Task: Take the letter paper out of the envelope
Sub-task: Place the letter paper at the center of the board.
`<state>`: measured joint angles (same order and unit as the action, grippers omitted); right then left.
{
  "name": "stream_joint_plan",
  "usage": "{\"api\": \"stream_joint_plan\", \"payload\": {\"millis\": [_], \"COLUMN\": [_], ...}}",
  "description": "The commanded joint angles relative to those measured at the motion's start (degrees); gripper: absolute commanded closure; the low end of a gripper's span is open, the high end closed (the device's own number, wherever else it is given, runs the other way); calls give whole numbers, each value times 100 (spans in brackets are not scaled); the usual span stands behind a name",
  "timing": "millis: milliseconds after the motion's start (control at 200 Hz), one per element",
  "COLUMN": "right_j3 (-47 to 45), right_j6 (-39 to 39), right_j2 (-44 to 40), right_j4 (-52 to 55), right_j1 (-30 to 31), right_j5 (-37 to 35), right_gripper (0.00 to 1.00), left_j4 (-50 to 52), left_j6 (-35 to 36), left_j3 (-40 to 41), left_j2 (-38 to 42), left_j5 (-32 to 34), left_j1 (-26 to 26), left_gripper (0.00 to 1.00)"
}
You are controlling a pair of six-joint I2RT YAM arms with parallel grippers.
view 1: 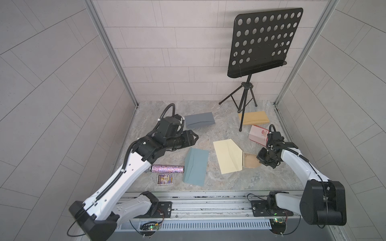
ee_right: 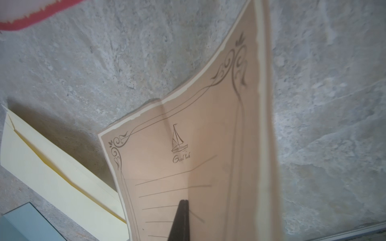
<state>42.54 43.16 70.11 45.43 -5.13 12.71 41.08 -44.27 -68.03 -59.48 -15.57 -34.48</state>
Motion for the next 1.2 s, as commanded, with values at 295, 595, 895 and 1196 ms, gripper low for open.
{"api": "stream_joint_plan", "payload": {"millis": [295, 595, 895, 1196], "right_j3": [-10, -19, 517, 2637], "right_j6": [-259, -82, 345, 23], "right_j2": [312, 212, -261, -780], "right_j4": [24, 245, 1022, 1340], "right_j1": [12, -33, -32, 148], "right_j5": [-556, -831, -1587, -2287], "right_gripper": [78, 48, 37, 0], "left_j4": [346, 304, 383, 1230], "left_j6": [96, 68, 33, 247], "left_j3": [747, 765, 687, -261], "left_j2": [763, 745, 763, 520], "left_j5": [335, 167, 192, 1053], "left_j1": [158, 157, 161, 161], "left_gripper": [35, 34, 27, 0]}}
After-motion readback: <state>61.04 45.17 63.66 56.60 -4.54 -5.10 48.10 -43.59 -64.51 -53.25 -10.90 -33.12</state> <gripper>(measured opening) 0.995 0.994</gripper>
